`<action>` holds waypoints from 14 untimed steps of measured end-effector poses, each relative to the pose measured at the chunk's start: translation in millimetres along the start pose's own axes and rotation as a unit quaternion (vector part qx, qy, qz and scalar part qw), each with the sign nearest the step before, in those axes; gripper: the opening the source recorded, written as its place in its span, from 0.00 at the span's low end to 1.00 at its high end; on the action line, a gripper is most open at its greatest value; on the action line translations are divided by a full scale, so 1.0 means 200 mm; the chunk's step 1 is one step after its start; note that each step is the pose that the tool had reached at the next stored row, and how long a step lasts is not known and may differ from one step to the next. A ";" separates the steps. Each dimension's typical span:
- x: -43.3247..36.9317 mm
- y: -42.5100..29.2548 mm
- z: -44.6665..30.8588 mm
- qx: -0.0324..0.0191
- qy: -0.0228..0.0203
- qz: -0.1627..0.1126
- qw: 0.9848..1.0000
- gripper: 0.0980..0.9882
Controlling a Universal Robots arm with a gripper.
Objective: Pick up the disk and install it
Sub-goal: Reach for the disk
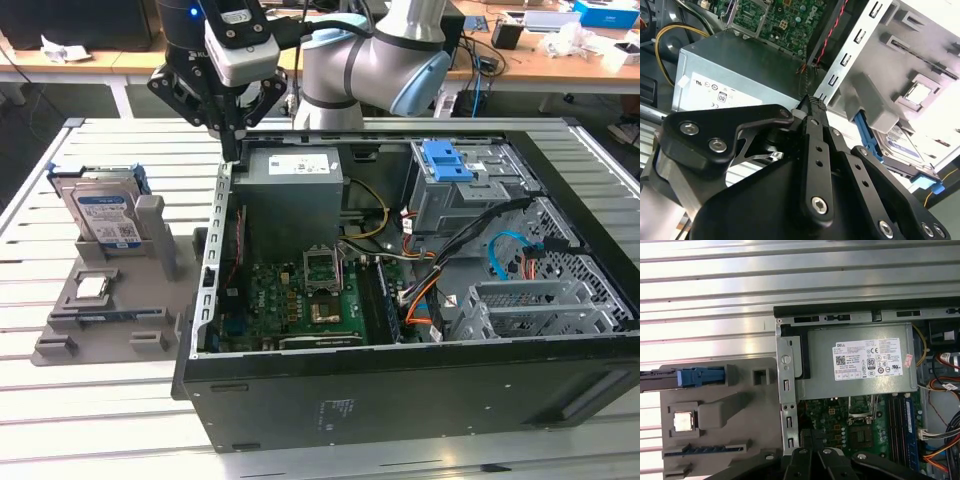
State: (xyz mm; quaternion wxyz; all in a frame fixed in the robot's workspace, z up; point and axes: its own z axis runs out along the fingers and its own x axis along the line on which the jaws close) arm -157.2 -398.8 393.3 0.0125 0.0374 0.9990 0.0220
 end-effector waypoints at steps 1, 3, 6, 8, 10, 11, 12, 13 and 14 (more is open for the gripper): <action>0.001 0.000 0.000 0.000 0.000 0.000 1.000 0.01; 0.001 0.000 0.000 0.000 0.000 0.000 1.000 0.01; 0.004 0.000 0.000 0.001 0.000 0.000 1.000 0.01; 0.007 -0.001 0.000 0.001 0.000 0.000 1.000 0.01; 0.009 -0.001 0.000 0.001 0.000 0.000 1.000 0.01; 0.013 -0.001 0.000 0.001 0.000 0.000 1.000 0.01; 0.016 -0.002 -0.001 0.001 0.000 0.000 1.000 0.01; 0.024 -0.002 -0.001 0.001 0.000 0.000 1.000 0.01; 0.030 -0.002 -0.001 0.001 0.000 0.000 1.000 0.01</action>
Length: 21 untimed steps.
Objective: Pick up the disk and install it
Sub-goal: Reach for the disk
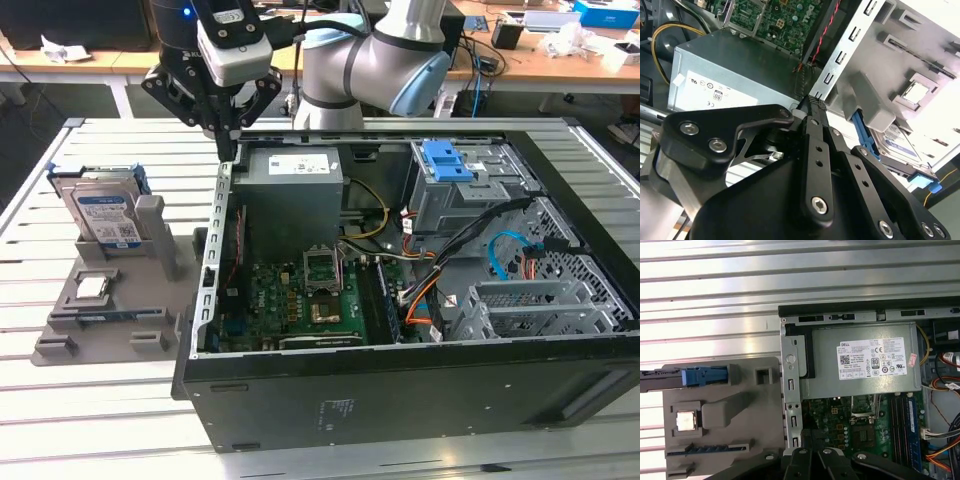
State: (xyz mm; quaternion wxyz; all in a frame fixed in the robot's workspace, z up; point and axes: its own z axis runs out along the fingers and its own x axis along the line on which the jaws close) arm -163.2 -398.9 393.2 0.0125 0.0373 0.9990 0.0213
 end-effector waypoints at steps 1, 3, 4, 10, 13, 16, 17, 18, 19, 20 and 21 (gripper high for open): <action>0.003 0.000 0.000 0.000 0.000 0.000 1.000 0.01; 0.012 -0.001 0.000 0.000 0.000 0.000 1.000 0.01; 0.018 -0.001 -0.001 0.000 0.000 0.000 1.000 0.01; 0.028 -0.002 0.000 0.000 0.000 0.000 1.000 0.01; 0.034 -0.002 0.000 0.000 0.000 0.000 1.000 0.01; 0.039 -0.003 -0.001 0.000 0.000 0.000 1.000 0.01; 0.041 -0.003 -0.001 0.000 0.000 0.000 1.000 0.01; 0.042 -0.003 -0.001 0.000 0.000 0.000 1.000 0.01; 0.044 -0.003 -0.001 0.000 0.000 0.000 1.000 0.01; 0.047 -0.003 -0.001 0.000 0.000 0.000 1.000 0.01; 0.048 -0.004 -0.001 0.000 0.000 0.000 1.000 0.01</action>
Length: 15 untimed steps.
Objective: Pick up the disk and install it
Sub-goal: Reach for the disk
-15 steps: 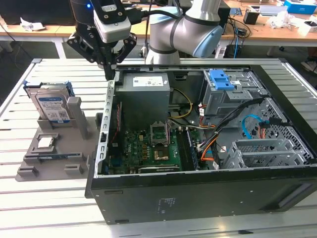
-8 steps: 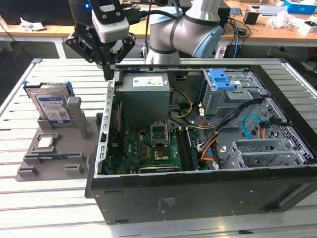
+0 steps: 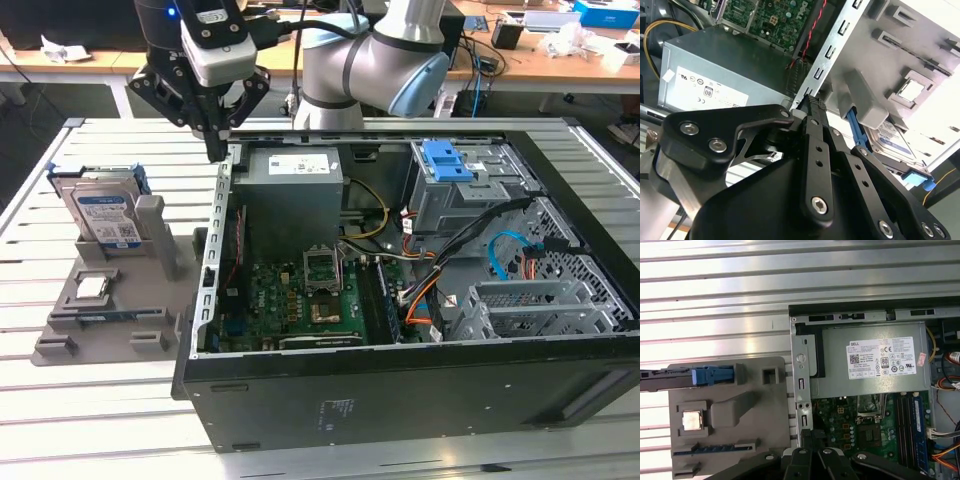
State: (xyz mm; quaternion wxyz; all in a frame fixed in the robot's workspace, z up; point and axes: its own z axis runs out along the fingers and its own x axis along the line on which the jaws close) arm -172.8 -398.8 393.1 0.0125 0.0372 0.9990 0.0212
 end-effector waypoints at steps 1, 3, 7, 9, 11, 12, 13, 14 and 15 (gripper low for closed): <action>0.000 0.000 0.000 0.000 0.000 0.000 1.000 0.01; 0.003 0.000 0.000 0.000 0.000 0.000 1.000 0.01; 0.018 -0.001 0.000 0.000 0.000 0.000 1.000 0.01; 0.024 -0.002 0.000 0.000 0.000 0.000 1.000 0.01; 0.028 -0.002 -0.001 0.000 0.000 0.000 1.000 0.01; 0.029 -0.002 -0.001 0.000 0.000 0.000 1.000 0.01; 0.031 -0.002 -0.001 0.000 0.000 0.000 1.000 0.01; 0.033 -0.002 -0.001 0.000 0.000 0.000 1.000 0.01; 0.034 -0.003 -0.001 0.000 0.000 0.000 1.000 0.01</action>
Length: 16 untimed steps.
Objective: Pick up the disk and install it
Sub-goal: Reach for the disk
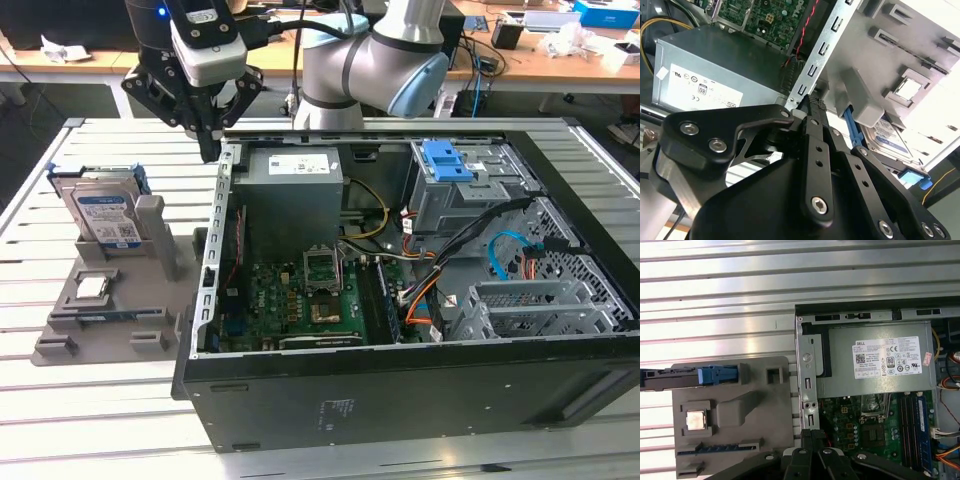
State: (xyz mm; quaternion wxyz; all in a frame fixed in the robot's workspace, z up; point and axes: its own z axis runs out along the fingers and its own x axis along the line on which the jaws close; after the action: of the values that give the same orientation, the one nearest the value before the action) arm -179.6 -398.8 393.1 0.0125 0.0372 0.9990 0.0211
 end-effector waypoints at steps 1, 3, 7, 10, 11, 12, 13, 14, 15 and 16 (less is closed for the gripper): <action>0.002 0.000 0.000 0.000 0.000 0.000 1.000 0.01; 0.009 -0.001 0.000 0.000 0.000 0.000 1.000 0.01; 0.019 -0.001 0.000 0.000 0.000 0.000 1.000 0.01; 0.025 -0.002 0.000 0.000 0.000 0.000 1.000 0.01; 0.026 -0.002 0.000 0.000 0.000 0.000 1.000 0.01; 0.028 -0.002 0.000 0.000 0.000 0.000 1.000 0.01; 0.029 -0.002 0.000 0.000 0.000 0.000 1.000 0.01; 0.031 -0.002 0.000 0.000 0.000 0.000 1.000 0.01; 0.033 -0.002 0.000 0.000 0.000 0.000 1.000 0.01; 0.035 -0.003 -0.001 0.000 0.000 0.000 1.000 0.01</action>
State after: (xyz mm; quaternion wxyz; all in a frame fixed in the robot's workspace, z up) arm -186.8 -398.9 393.0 0.0125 0.0373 0.9990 0.0207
